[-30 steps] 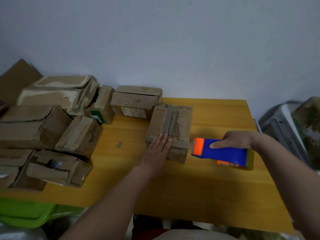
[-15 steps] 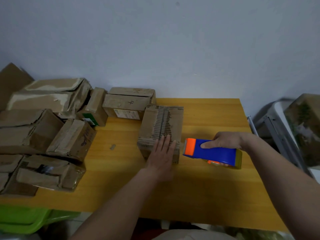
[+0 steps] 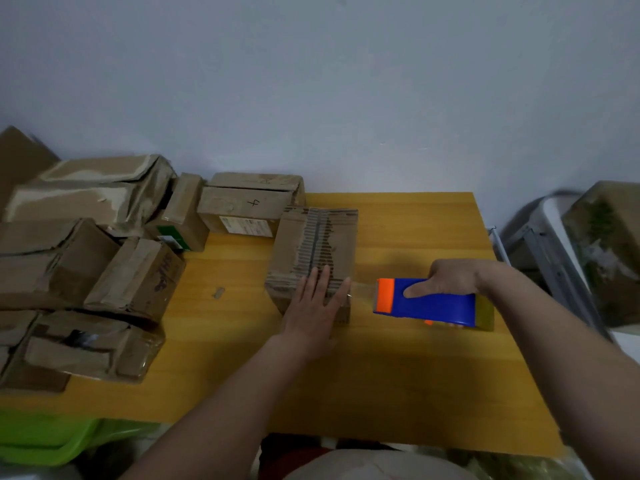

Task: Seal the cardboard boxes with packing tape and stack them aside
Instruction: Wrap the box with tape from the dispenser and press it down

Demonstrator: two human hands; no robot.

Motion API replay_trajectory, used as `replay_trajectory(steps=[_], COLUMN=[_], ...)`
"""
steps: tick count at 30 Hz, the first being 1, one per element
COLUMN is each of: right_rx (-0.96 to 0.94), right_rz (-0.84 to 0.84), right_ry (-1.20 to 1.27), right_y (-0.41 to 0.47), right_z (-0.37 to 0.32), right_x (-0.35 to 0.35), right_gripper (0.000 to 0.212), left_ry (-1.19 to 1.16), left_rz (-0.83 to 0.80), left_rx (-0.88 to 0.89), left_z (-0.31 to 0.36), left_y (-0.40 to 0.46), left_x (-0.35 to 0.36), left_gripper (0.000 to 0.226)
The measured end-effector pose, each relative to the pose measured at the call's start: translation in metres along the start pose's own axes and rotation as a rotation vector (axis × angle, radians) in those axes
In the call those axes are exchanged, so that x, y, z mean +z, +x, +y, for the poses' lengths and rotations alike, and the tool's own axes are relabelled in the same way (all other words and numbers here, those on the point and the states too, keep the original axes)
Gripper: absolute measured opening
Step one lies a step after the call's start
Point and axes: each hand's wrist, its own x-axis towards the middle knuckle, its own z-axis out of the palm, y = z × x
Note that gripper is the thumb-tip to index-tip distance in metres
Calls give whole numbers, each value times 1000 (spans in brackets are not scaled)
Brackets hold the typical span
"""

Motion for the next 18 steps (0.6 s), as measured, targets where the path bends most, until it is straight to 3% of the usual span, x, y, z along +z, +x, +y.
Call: replay_trajectory(steps=[11,14,16,18], right_rx=[119,142,200,235], right_rz=[248,401,454,477], right_ry=[-389,-632,-560,-331], right_y=[24,25,29,29], right_z=[-51,-35,-5,18], right_x=[38,49,53,58], right_gripper=[41,23,21,39], left_ry=[-86,-130,-155,-192], left_rz=[3,-35,-52,-57], left_rx=[-78,-90,-97,-90], left_z=[11,14,12,10], left_y=[-3,-4,-2,-1], left_x=[-2,-5,-6,-9], left_gripper=[102,100,99,100])
